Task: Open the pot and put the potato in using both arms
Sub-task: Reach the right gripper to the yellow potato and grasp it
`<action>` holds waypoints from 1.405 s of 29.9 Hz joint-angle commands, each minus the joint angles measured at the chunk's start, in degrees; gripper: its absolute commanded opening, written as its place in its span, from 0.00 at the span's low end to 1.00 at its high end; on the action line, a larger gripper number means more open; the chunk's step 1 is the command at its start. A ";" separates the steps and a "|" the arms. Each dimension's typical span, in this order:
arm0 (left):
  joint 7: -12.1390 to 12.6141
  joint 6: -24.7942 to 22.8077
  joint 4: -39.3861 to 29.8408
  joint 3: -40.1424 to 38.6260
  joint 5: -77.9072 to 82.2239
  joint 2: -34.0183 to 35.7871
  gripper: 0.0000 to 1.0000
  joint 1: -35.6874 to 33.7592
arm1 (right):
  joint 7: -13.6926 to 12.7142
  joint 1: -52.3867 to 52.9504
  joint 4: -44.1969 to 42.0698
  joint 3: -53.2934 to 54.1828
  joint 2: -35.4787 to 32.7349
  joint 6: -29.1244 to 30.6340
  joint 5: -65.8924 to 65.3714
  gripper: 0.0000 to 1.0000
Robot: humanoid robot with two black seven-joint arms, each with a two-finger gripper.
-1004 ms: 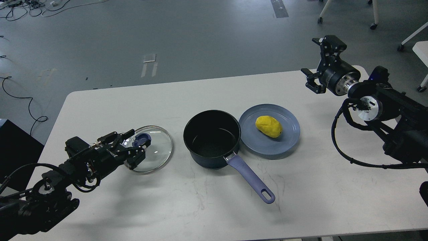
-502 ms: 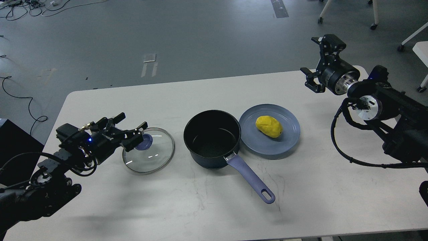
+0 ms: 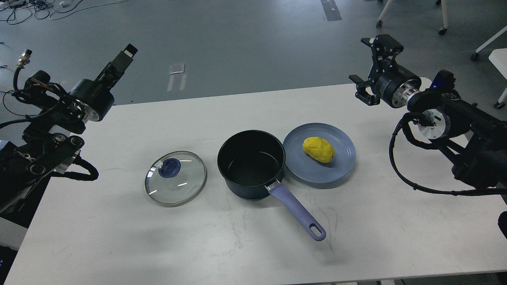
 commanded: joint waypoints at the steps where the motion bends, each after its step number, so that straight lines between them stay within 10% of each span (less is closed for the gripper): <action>1: -0.01 -5.89 -0.08 -2.33 -11.63 -0.16 0.98 -1.66 | 0.00 0.02 0.53 -0.14 -0.53 0.00 -0.02 1.00; 12: 25.16 -23.38 -1.22 -19.99 -32.64 -0.51 0.98 0.62 | 0.78 3.44 2.82 -6.63 -3.87 0.18 -8.87 1.00; 19: 27.28 -28.93 -5.88 -23.16 -33.80 -0.42 0.98 4.93 | 4.30 4.15 7.04 -13.32 -4.84 0.09 -29.09 1.00; 25: 34.05 -29.02 -6.32 -25.10 -37.66 -0.60 0.98 5.90 | 9.92 5.91 6.95 -23.06 -5.28 -6.23 -55.28 1.00; 31: 33.70 -29.02 -6.32 -25.36 -38.46 -0.60 0.98 6.52 | 13.97 11.17 6.69 -35.97 -5.11 -12.91 -68.47 0.97; 42: 33.52 -29.02 -6.23 -25.36 -38.37 -0.07 0.98 7.22 | 13.62 11.27 0.01 -45.49 -0.36 -13.62 -71.04 0.90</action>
